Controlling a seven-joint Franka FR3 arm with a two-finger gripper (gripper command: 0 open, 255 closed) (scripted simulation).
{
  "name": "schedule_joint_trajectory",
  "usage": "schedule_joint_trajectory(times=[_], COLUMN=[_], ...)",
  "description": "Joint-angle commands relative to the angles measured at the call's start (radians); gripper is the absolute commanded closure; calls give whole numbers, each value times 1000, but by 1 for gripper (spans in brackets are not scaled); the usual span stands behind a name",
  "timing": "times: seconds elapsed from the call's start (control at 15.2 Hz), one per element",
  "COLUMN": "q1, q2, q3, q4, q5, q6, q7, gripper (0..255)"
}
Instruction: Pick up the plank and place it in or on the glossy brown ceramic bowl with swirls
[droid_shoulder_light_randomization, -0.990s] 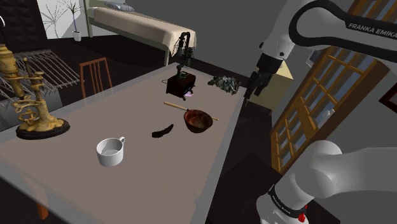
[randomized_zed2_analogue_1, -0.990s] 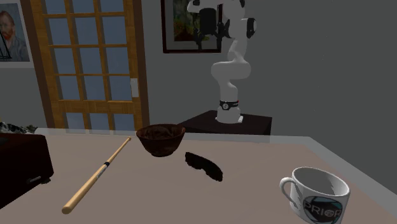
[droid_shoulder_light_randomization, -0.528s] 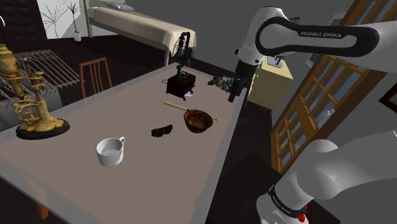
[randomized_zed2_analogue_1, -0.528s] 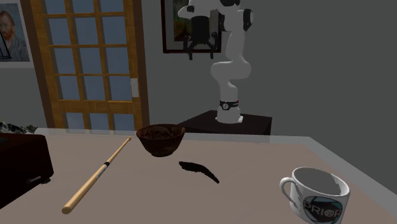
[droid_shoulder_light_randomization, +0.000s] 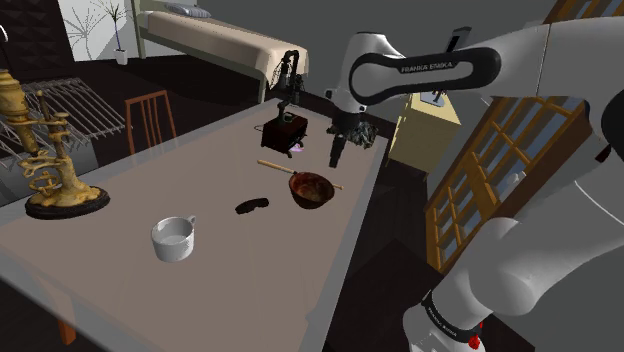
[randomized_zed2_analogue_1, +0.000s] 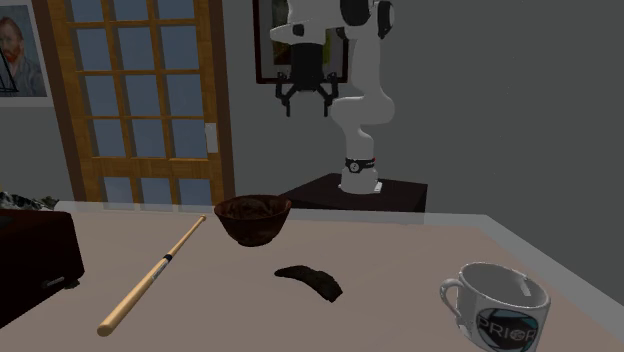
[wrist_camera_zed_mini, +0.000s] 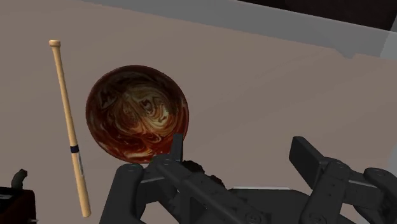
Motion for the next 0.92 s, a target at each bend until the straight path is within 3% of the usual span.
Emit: schedule_joint_trajectory(times=[0.0, 0.86], q1=[12, 87], q2=[71, 526], q3=[2, 72], q4=[31, 311], q5=[-12, -118], q6=[36, 186], q7=[-60, -343], gripper=[0, 0])
